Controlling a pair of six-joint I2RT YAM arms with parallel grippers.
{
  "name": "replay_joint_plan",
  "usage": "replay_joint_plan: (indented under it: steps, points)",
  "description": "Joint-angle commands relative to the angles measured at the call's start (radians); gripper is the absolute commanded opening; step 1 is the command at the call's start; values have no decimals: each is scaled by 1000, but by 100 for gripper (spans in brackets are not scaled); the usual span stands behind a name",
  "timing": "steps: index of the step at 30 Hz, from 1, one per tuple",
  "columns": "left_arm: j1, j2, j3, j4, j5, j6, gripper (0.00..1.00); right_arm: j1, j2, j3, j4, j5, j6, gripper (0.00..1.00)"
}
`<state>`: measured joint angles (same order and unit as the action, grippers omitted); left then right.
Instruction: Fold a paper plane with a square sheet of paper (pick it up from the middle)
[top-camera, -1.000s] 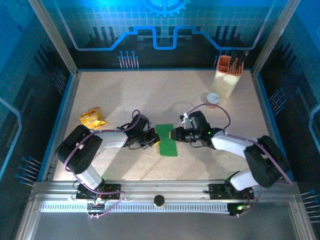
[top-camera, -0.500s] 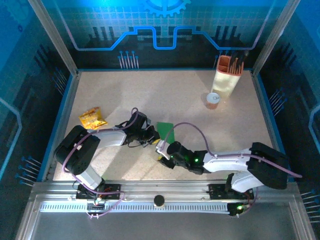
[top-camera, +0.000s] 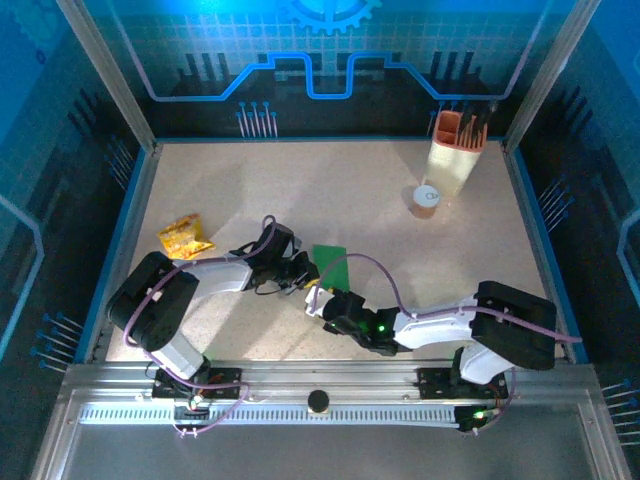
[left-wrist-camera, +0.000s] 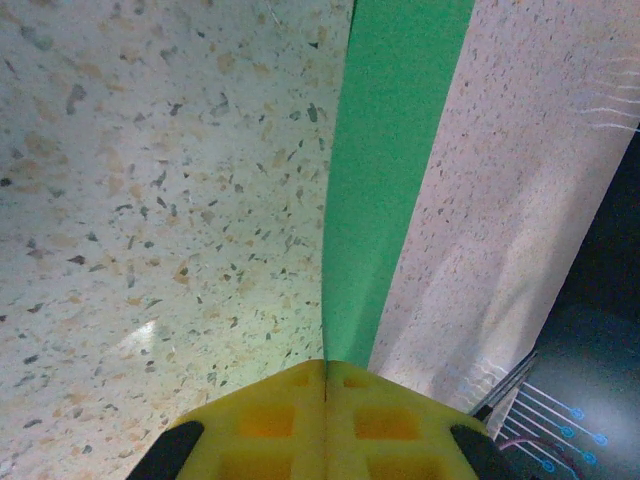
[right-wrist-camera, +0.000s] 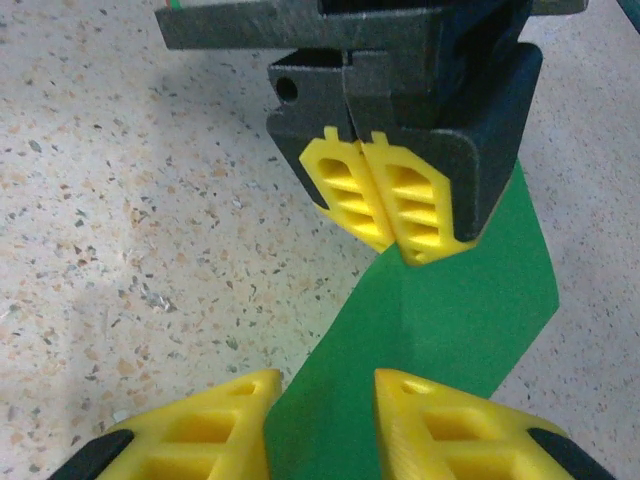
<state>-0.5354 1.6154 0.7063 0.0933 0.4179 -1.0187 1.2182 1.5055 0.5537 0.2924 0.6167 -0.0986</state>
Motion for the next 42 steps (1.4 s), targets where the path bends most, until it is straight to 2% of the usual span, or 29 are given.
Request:
replay_joint_plan:
  steps: [1,3,9,14,17,19,20,21,24,27,30,35,39,42]
  points:
    - [6,-10,21,-25,23,15,6,1,-21,-2,30,-29,-6,31]
    - [6,-11,19,-25,20,15,7,1,-24,-2,34,-35,-3,28]
    - [6,-14,16,-26,18,14,7,-6,-20,11,12,-44,0,11]
    - [6,-12,22,-34,15,20,8,-13,-35,6,5,-51,20,5]
    - [6,-15,20,-45,0,23,14,-22,-44,9,-7,-75,43,3]
    - [7,-28,23,-71,-22,35,25,-31,-52,15,-18,-101,78,2]
    - [8,-38,27,-96,-41,45,37,-41,-61,17,-45,-133,100,2]
    - [11,-51,31,-128,-66,56,45,-56,-74,18,-58,-185,133,2]
    - [28,-95,40,-218,-143,81,57,-136,-108,30,-99,-435,255,2]
    - [62,-135,43,-266,-175,105,59,-249,-94,75,-170,-676,413,2]
    - [86,-156,64,-290,-177,138,53,-331,-46,112,-191,-892,505,1]
    - [95,-111,149,-298,-117,201,28,-368,33,173,-222,-1053,564,1]
    - [94,-13,247,-333,-85,244,13,-368,58,150,-144,-1051,604,0]
    - [94,53,292,-343,-60,255,7,-368,56,125,-90,-1018,632,0]
